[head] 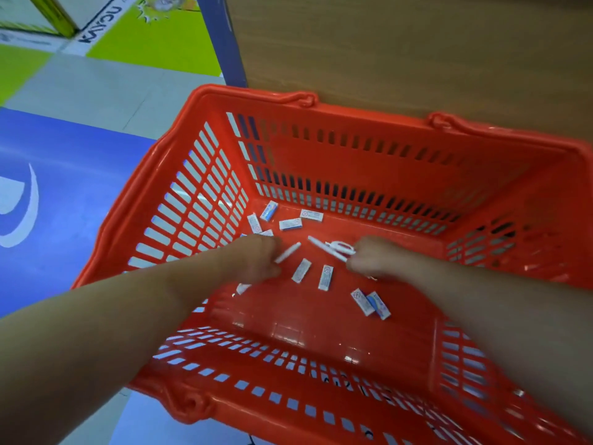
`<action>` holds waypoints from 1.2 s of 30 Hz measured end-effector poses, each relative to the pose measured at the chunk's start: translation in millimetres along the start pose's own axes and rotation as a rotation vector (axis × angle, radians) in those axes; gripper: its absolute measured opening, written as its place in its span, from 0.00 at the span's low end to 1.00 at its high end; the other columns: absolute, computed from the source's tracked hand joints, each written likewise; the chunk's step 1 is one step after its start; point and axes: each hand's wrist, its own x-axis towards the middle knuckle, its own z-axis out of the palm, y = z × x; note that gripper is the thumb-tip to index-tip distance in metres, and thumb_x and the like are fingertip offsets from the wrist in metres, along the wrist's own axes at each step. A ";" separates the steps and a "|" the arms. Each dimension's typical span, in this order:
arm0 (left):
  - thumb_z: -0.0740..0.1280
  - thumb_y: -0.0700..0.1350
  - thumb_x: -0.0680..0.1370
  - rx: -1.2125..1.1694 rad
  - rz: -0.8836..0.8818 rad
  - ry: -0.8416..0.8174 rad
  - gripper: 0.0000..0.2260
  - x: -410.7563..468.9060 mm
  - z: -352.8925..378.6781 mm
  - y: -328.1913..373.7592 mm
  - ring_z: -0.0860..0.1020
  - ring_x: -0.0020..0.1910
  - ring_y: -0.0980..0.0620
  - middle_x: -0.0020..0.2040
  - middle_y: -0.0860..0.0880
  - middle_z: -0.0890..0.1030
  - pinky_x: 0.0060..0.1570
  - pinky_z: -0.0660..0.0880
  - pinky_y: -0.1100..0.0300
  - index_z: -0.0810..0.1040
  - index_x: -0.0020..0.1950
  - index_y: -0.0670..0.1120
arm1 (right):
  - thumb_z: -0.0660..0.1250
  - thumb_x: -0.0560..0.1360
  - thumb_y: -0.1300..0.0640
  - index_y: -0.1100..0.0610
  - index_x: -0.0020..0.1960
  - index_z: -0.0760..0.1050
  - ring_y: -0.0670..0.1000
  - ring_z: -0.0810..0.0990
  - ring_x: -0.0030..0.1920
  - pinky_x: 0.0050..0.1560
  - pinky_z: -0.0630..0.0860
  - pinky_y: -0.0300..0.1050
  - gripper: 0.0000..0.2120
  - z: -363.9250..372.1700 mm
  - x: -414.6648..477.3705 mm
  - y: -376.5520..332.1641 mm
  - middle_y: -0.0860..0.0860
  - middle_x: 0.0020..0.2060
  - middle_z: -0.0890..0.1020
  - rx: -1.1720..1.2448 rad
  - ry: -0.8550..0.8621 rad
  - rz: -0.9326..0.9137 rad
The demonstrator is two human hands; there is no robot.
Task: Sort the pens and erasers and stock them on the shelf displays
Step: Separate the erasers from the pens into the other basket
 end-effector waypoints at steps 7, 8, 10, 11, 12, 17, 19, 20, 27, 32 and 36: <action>0.63 0.36 0.77 -1.315 -0.178 0.059 0.07 -36.3 -52.8 47.8 0.75 0.32 0.50 0.35 0.45 0.76 0.29 0.75 0.64 0.73 0.41 0.45 | 0.67 0.69 0.58 0.59 0.33 0.74 0.51 0.61 0.18 0.21 0.58 0.34 0.07 -83.6 -74.7 -8.4 0.55 0.24 0.72 0.435 -0.129 -0.154; 0.64 0.36 0.77 -1.404 -0.120 0.086 0.07 -43.5 -62.9 62.6 0.75 0.33 0.50 0.35 0.46 0.77 0.29 0.75 0.64 0.74 0.40 0.46 | 0.67 0.68 0.59 0.58 0.31 0.74 0.51 0.61 0.19 0.20 0.58 0.33 0.08 -93.4 -89.5 -6.5 0.56 0.25 0.72 0.478 -0.096 -0.197; 0.69 0.40 0.73 -1.483 -0.010 0.124 0.02 -56.6 -84.3 94.6 0.77 0.31 0.52 0.36 0.46 0.78 0.30 0.76 0.64 0.77 0.42 0.46 | 0.67 0.67 0.64 0.56 0.25 0.71 0.50 0.62 0.20 0.20 0.57 0.33 0.13 -110.7 -119.9 4.8 0.56 0.26 0.73 0.575 -0.032 -0.278; 0.70 0.43 0.70 -1.503 0.042 0.130 0.05 -61.8 -94.9 110.6 0.77 0.30 0.53 0.36 0.46 0.78 0.29 0.76 0.65 0.77 0.44 0.45 | 0.66 0.67 0.66 0.55 0.27 0.69 0.50 0.62 0.21 0.21 0.56 0.33 0.13 -117.4 -136.0 13.3 0.56 0.26 0.74 0.610 -0.019 -0.309; 0.71 0.44 0.67 -1.514 0.087 0.130 0.09 -66.6 -105.2 128.0 0.77 0.29 0.54 0.35 0.47 0.78 0.29 0.76 0.65 0.77 0.46 0.45 | 0.64 0.67 0.68 0.54 0.31 0.69 0.51 0.62 0.22 0.21 0.56 0.34 0.11 -123.1 -153.2 23.8 0.55 0.26 0.74 0.630 -0.017 -0.332; 0.69 0.38 0.73 -1.358 0.233 0.144 0.05 -78.6 -143.9 227.6 0.77 0.27 0.53 0.32 0.47 0.78 0.29 0.78 0.61 0.75 0.45 0.45 | 0.61 0.68 0.70 0.52 0.52 0.72 0.50 0.65 0.18 0.20 0.58 0.35 0.18 -133.0 -236.1 107.1 0.55 0.24 0.73 0.665 0.096 -0.321; 0.68 0.37 0.75 -1.245 0.262 0.114 0.06 -76.1 -146.0 268.7 0.77 0.25 0.53 0.32 0.46 0.79 0.31 0.78 0.59 0.75 0.49 0.44 | 0.60 0.69 0.72 0.56 0.50 0.74 0.48 0.67 0.18 0.17 0.59 0.34 0.15 -127.2 -260.9 150.5 0.55 0.24 0.73 0.748 0.180 -0.269; 0.68 0.38 0.75 -1.173 0.281 0.097 0.07 -73.8 -144.5 289.3 0.77 0.24 0.52 0.33 0.45 0.80 0.30 0.77 0.59 0.74 0.51 0.44 | 0.60 0.70 0.72 0.58 0.46 0.74 0.47 0.69 0.19 0.17 0.61 0.34 0.12 -120.9 -269.8 173.6 0.55 0.26 0.73 0.790 0.229 -0.223; 0.70 0.43 0.72 -0.551 0.350 0.106 0.08 -27.2 -91.5 404.7 0.72 0.28 0.53 0.35 0.49 0.77 0.27 0.66 0.64 0.77 0.50 0.47 | 0.59 0.75 0.70 0.59 0.40 0.69 0.50 0.70 0.22 0.22 0.64 0.38 0.09 -35.0 -277.2 331.9 0.57 0.27 0.73 0.896 0.392 0.128; 0.68 0.39 0.71 -0.493 0.228 0.027 0.13 3.7 -39.8 456.2 0.72 0.30 0.52 0.39 0.48 0.77 0.29 0.66 0.63 0.72 0.53 0.49 | 0.59 0.73 0.73 0.61 0.42 0.69 0.52 0.76 0.23 0.26 0.70 0.40 0.08 6.8 -257.0 392.7 0.59 0.29 0.76 0.976 0.381 0.316; 0.66 0.34 0.72 -0.703 0.132 -0.117 0.18 22.1 -6.7 476.3 0.79 0.36 0.43 0.43 0.40 0.81 0.38 0.77 0.49 0.71 0.61 0.44 | 0.62 0.74 0.71 0.59 0.45 0.71 0.55 0.79 0.36 0.31 0.74 0.41 0.07 17.2 -243.8 401.4 0.58 0.37 0.78 1.087 0.233 0.298</action>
